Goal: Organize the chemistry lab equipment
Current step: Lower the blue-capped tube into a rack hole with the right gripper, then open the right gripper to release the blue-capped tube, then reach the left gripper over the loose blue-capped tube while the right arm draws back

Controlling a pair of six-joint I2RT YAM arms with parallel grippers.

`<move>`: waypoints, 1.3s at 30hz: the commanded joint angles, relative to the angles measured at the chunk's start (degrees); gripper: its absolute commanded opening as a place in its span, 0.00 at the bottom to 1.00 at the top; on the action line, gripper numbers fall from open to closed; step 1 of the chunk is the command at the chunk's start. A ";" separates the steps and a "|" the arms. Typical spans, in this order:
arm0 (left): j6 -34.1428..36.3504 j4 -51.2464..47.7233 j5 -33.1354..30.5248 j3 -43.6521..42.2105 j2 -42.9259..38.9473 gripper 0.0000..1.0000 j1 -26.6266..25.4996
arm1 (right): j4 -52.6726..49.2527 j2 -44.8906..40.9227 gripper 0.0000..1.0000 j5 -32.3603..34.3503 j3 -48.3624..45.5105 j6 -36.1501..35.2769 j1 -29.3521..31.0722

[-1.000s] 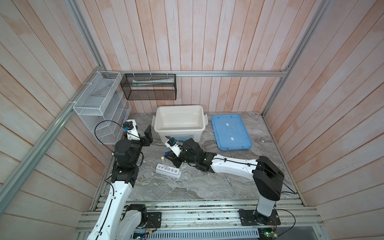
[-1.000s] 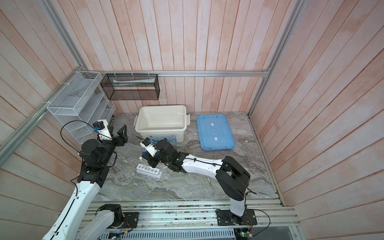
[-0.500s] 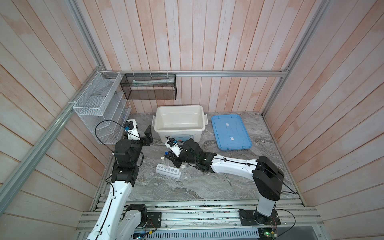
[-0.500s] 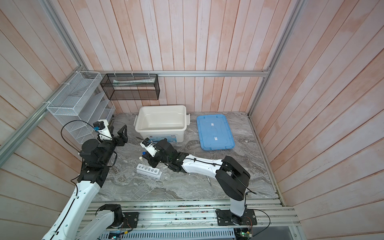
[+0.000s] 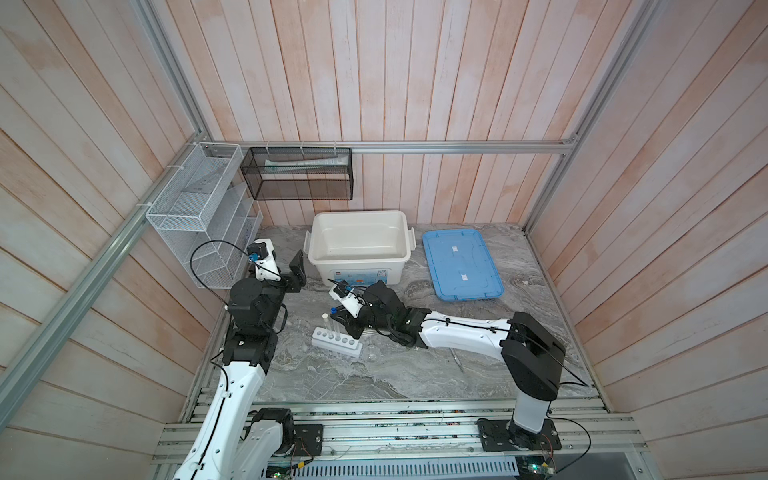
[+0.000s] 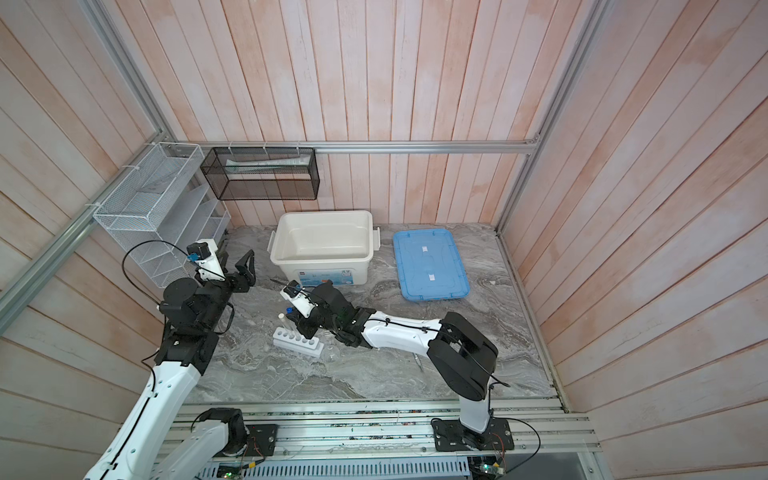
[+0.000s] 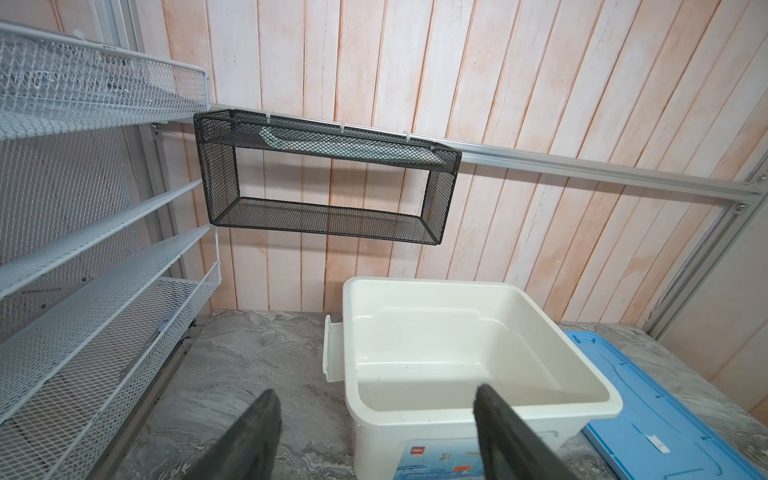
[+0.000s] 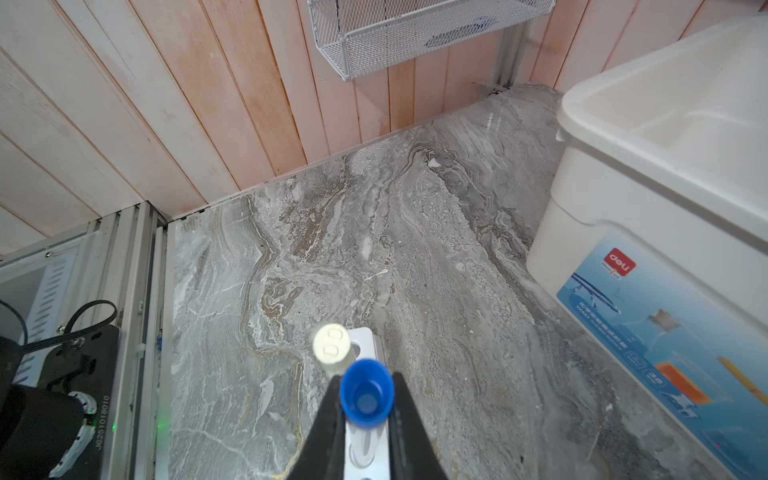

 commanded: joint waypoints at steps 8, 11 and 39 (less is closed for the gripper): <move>1.14 0.76 1.12 -0.68 0.25 0.75 0.24 | -0.60 2.44 0.08 2.31 -0.67 -1.66 1.14; 1.23 0.73 1.20 -0.69 0.27 0.75 0.24 | -0.03 2.53 0.08 2.46 -1.12 -1.65 1.25; 14.56 -6.98 13.80 4.81 3.64 0.75 -6.65 | -10.38 -16.77 0.46 -7.74 -4.49 -1.24 -4.52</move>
